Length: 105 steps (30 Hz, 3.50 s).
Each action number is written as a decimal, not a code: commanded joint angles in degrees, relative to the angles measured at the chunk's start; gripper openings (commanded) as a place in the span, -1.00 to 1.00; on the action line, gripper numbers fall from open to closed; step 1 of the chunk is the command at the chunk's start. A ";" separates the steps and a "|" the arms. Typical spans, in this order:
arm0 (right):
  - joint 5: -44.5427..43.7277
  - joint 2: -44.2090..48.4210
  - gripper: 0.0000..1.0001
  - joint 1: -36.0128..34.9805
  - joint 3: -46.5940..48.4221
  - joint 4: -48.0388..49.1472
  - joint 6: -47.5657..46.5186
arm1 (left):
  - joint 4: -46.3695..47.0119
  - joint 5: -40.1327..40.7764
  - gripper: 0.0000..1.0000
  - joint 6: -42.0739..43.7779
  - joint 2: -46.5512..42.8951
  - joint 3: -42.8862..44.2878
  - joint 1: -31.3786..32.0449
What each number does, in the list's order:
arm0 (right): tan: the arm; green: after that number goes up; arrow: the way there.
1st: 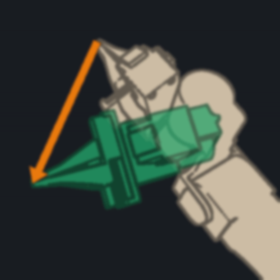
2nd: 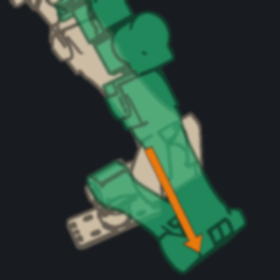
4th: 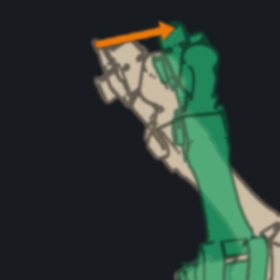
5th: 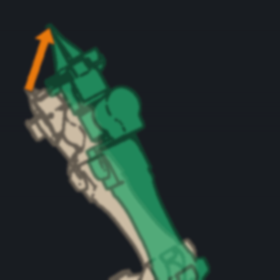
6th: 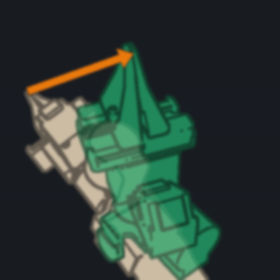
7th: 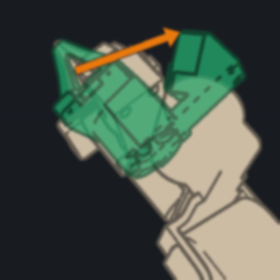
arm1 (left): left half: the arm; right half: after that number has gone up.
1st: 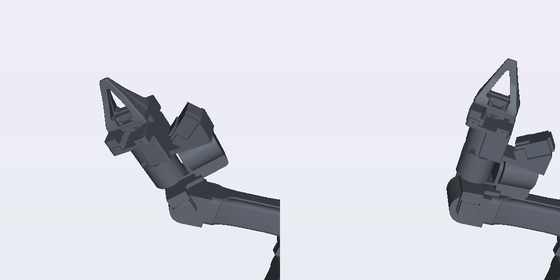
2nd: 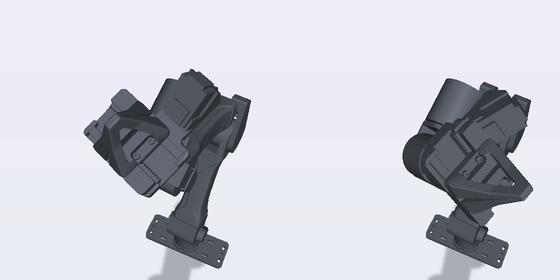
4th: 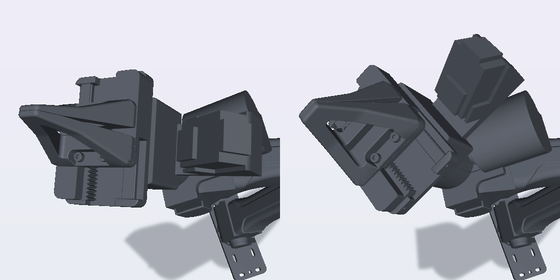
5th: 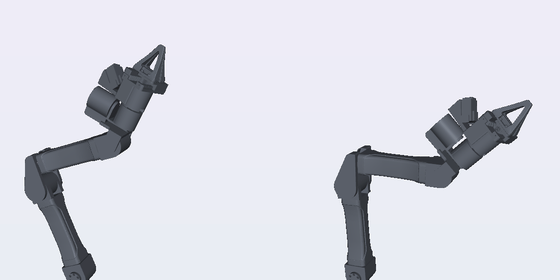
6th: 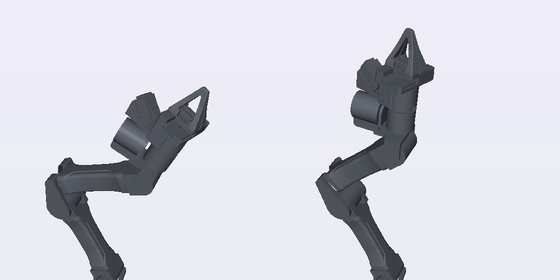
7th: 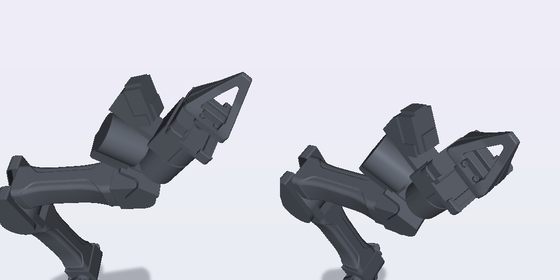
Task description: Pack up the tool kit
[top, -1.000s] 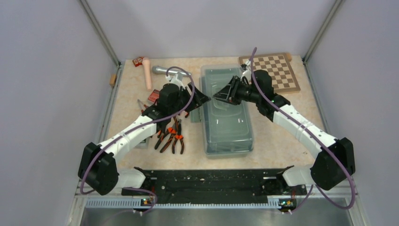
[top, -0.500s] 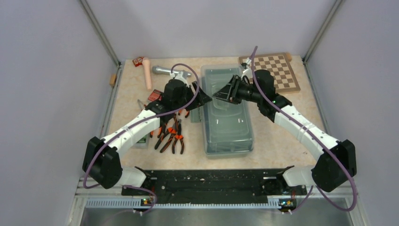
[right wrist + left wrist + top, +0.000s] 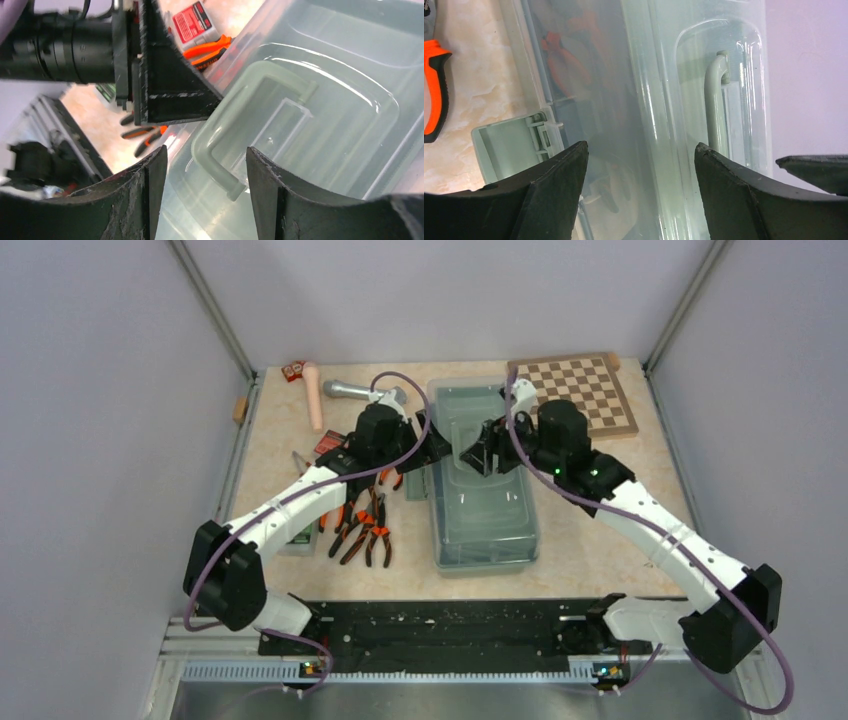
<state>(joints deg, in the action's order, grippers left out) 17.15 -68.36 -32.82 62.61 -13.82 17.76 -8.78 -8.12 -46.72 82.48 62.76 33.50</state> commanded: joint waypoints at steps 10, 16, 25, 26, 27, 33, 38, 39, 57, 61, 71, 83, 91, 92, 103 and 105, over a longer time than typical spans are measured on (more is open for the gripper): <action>-31.02 -0.36 0.16 -17.21 1.54 -2.15 -28.19 | 1.57 -3.60 0.76 0.16 -0.54 4.30 1.46; -41.93 -3.74 0.05 -21.34 2.43 -0.56 -31.05 | 1.57 -4.18 0.79 -0.14 -1.11 4.74 1.69; -55.37 -7.24 -0.40 -25.06 3.33 3.38 -29.82 | 1.91 -4.28 0.79 -0.56 -1.84 5.00 1.89; -55.74 -7.42 -0.44 -25.14 3.50 3.75 -29.16 | 1.92 -4.09 0.79 -0.59 -2.00 4.94 1.84; -55.98 -7.76 -0.49 -25.18 3.71 3.92 -28.58 | 1.91 -3.71 0.79 -0.58 -2.19 4.87 1.91; -58.20 -9.77 -0.80 -25.20 6.10 4.24 -25.84 | 1.68 0.21 0.80 -0.24 -4.20 3.85 1.77; -61.21 -9.96 -1.00 -25.28 7.15 4.08 -23.10 | 3.02 4.42 0.82 -1.83 -9.91 -1.16 -2.22; -61.49 -9.71 -1.00 -25.20 7.24 4.24 -22.51 | 3.20 4.36 0.83 -2.17 -11.26 -2.44 -3.59; -51.62 4.01 -1.00 -15.84 -3.57 21.15 -3.27 | 3.23 -1.59 0.82 -4.52 -17.92 -16.76 -11.30; -49.44 8.51 -1.00 -13.06 -8.68 24.62 1.41 | 2.44 -4.52 0.72 -4.61 -15.73 -15.47 -10.55; -46.39 13.32 -1.00 -7.23 -14.50 25.22 10.58 | -0.91 2.05 0.49 -6.21 -13.17 -16.18 -1.33; -44.14 14.04 -1.00 -3.75 -16.68 25.32 14.21 | -3.40 7.52 0.08 -6.10 -8.09 -15.51 4.72; -40.84 15.72 -1.00 1.22 -17.58 24.26 15.89 | -1.78 9.83 -0.44 -6.27 -2.64 -11.90 6.61; -40.44 15.83 -1.00 2.06 -17.60 24.09 15.92 | -1.51 10.32 -0.54 -6.31 -2.14 -11.38 6.59; -27.74 15.37 -1.00 18.58 -18.66 23.06 19.71 | -1.27 12.82 -1.00 -5.28 7.58 -1.74 6.28; -26.07 14.95 -1.00 20.80 -19.02 23.18 20.40 | -1.73 12.55 -1.00 -4.84 9.21 0.14 6.08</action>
<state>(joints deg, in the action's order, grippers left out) -10.46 -53.54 -17.21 44.10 6.09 37.17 -13.52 1.83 -52.47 88.75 58.59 40.38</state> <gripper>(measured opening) 0.086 0.058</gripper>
